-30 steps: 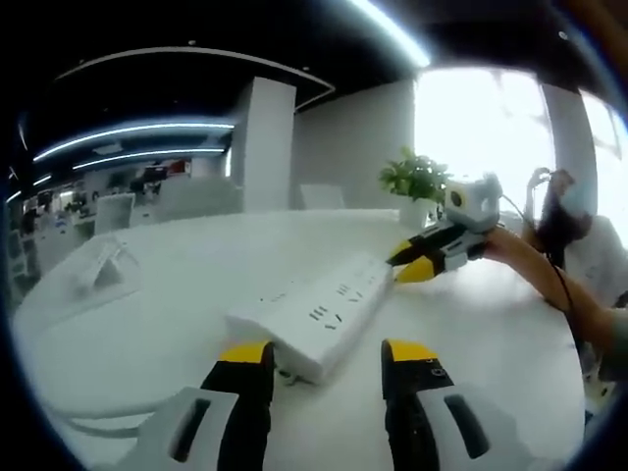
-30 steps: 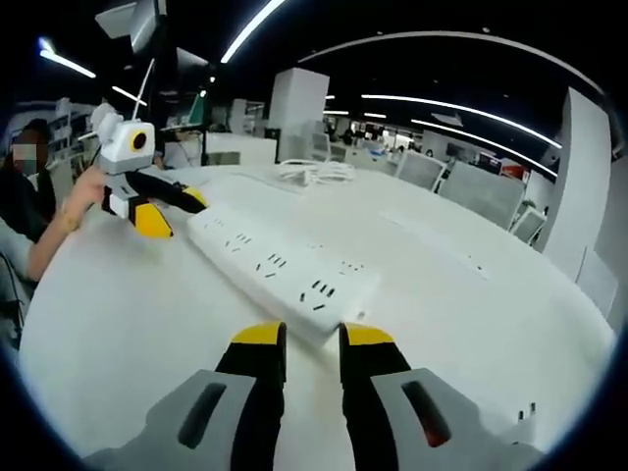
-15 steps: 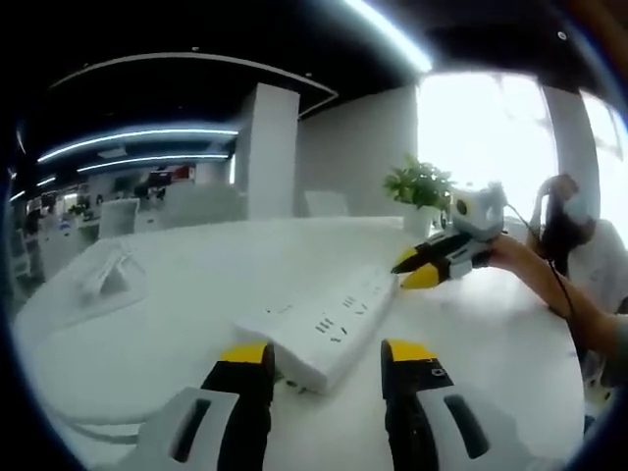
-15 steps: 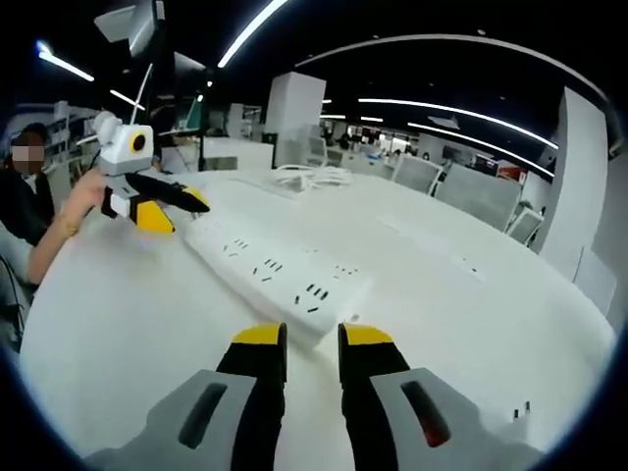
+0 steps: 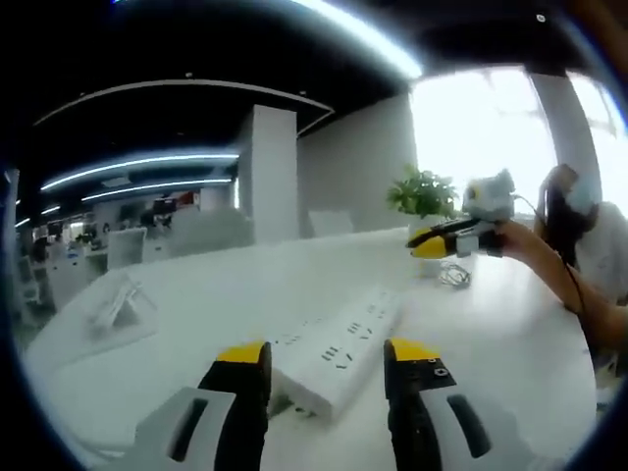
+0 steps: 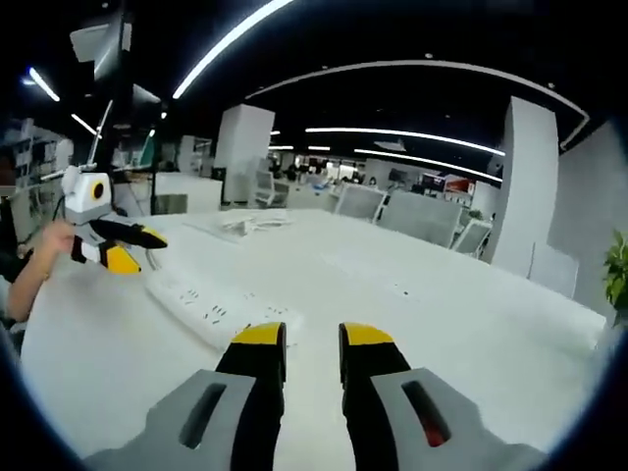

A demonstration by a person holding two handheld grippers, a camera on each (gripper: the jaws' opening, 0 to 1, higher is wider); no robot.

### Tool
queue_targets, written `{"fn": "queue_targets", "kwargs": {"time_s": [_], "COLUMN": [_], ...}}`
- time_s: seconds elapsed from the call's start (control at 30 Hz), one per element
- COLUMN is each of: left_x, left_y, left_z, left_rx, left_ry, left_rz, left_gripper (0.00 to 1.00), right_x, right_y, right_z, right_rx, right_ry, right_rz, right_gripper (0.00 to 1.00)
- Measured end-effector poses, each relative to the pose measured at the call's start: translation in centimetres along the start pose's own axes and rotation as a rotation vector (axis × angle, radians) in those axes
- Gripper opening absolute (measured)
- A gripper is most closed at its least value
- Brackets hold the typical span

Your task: Straighten the power strip on the desk, plug the charger into it

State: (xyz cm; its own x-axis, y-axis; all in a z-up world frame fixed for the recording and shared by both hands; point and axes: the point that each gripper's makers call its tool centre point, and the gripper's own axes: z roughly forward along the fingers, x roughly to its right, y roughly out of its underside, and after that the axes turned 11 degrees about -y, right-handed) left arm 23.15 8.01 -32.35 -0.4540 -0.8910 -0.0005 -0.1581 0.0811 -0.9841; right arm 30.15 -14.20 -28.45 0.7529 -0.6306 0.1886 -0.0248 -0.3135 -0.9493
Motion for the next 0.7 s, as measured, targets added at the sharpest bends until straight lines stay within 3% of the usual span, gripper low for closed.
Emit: {"fn": "queue_targets", "kwargs": {"time_s": [0.13,0.37,0.7], "left_x": [0.4,1.3,2.1], "left_y": [-1.0,-0.6,-0.5], "left_z": [-0.2,-0.6,-2.2], "left_rx": [0.057,0.067,0.098], "left_ry": [0.001,-0.018,-0.027], "left_rz": [-0.012,0.038,0.051], "left_gripper": [0.48,0.49,0.49], "right_x": [2.6,5.6,8.0], "right_y": [0.4,2.6,5.6], "right_z": [-2.2,-4.8,-5.5], "right_rx": [0.018,-0.024,-0.121], "right_ry": [0.120,0.254,0.341], "right_rz": [0.038,0.083,0.117], "right_gripper": [0.20,0.20,0.21]}}
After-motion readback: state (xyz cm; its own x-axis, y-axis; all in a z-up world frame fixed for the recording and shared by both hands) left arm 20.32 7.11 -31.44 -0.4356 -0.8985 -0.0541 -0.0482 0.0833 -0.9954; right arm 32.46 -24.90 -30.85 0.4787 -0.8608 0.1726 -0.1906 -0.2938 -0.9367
